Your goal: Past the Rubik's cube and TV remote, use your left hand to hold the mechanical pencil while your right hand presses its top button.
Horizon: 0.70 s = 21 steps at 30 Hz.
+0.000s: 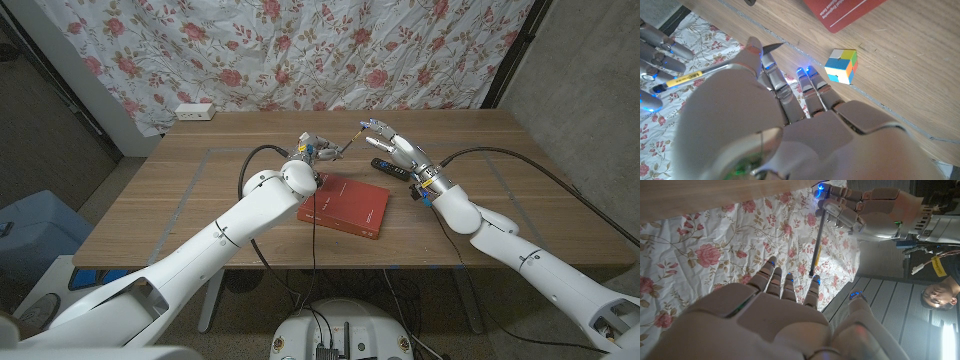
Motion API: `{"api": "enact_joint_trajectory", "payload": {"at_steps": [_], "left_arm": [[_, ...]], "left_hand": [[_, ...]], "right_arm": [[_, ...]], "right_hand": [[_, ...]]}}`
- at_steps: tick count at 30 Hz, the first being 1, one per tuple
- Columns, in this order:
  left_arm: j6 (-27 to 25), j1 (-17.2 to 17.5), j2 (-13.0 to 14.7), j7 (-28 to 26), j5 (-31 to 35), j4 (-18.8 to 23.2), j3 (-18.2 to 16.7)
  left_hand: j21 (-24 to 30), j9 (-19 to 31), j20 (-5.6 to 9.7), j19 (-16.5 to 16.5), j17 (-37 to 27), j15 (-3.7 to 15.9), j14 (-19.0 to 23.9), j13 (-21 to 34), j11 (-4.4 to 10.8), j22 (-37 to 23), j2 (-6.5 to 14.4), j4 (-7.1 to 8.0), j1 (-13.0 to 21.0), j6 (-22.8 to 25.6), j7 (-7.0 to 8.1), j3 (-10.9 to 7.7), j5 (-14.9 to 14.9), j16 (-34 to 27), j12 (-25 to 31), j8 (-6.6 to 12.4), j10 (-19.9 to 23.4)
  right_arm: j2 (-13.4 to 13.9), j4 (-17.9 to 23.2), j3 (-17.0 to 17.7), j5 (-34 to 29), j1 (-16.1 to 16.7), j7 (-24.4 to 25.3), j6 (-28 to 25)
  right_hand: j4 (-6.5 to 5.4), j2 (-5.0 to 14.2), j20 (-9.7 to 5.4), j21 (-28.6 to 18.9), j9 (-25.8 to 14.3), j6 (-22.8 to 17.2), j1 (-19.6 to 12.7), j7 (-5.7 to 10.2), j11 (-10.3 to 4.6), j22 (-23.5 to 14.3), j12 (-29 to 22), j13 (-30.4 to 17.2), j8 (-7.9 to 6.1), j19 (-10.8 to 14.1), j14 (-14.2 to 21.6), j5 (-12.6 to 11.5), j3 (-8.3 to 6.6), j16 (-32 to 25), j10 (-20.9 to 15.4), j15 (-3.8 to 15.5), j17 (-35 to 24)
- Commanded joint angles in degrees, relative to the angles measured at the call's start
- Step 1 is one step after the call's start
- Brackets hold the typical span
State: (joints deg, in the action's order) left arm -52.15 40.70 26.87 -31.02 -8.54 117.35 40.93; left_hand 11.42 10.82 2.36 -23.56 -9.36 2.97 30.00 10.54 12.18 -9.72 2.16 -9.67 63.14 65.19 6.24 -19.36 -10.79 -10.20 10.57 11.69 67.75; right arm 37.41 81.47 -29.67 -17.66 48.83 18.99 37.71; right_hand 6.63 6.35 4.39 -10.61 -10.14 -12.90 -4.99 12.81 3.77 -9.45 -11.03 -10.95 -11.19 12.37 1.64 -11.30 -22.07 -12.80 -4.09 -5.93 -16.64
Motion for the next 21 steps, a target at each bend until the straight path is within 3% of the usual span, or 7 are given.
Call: {"api": "enact_joint_trajectory", "payload": {"at_steps": [1,21], "left_arm": [[0.2,0.1,0.1,0.1,0.1,0.1,0.1],[-0.2,0.9,0.1,-0.3,0.3,1.1,0.0]], "left_hand": [[0.1,0.2,1.63,0.1,-0.1,8.76,0.0,0.3,0.61,-0.3,0.7,-0.04,0.4,0.5,-0.07,0.23,-0.4,0.1,0.3,0.25,0.9],[0.0,0.2,1.68,0.1,-0.1,8.74,-0.1,0.3,0.64,-0.3,0.7,-0.05,0.4,0.6,0.03,0.38,-0.4,0.1,0.3,0.29,0.8]], "right_arm": [[-0.4,0.0,0.8,0.2,-0.1,0.7,1.1],[-0.3,0.1,2.4,1.9,0.3,-0.2,1.2]], "right_hand": [[-0.37,0.29,-0.24,-0.2,-0.2,-0.6,0.2,-0.15,-0.26,-0.2,-0.3,-0.1,-0.01,0.3,-0.1,-0.2,-0.23,-0.2,-0.4,0.36,-0.2],[-0.22,0.2,-0.14,-0.3,-0.1,-0.4,0.1,-0.12,-0.3,-0.2,-0.3,-0.1,0.31,0.7,-0.2,-0.2,-0.29,-0.2,-0.4,0.34,-0.2]]}}
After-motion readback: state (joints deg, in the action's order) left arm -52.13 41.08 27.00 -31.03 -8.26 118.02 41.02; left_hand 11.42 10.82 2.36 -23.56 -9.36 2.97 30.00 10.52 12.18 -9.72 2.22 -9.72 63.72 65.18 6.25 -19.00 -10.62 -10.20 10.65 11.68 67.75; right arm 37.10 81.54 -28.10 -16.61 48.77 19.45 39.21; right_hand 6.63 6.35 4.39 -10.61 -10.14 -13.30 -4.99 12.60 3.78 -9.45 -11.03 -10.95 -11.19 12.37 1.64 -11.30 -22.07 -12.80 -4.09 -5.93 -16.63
